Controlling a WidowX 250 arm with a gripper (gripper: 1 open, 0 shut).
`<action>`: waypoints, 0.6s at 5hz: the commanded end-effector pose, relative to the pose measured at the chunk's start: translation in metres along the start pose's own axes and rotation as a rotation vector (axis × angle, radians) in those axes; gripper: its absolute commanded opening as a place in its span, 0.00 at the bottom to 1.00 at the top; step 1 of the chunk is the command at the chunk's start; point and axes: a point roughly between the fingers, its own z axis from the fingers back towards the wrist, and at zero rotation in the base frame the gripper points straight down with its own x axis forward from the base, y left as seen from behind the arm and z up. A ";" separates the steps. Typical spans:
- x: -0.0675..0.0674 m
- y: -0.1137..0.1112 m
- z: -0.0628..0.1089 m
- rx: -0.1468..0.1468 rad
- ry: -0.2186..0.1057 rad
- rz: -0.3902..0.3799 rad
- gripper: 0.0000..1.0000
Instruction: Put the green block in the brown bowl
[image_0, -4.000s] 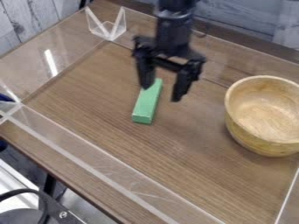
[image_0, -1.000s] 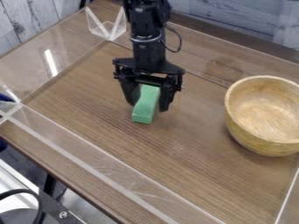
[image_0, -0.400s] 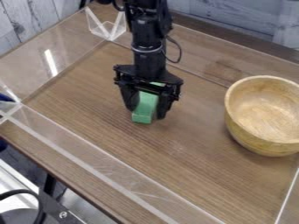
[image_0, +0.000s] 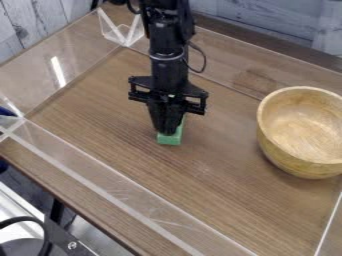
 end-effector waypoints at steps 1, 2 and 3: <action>0.010 -0.010 0.033 0.001 -0.090 -0.010 0.00; 0.024 -0.042 0.052 -0.005 -0.119 -0.055 0.00; 0.046 -0.079 0.058 -0.052 -0.143 -0.048 0.00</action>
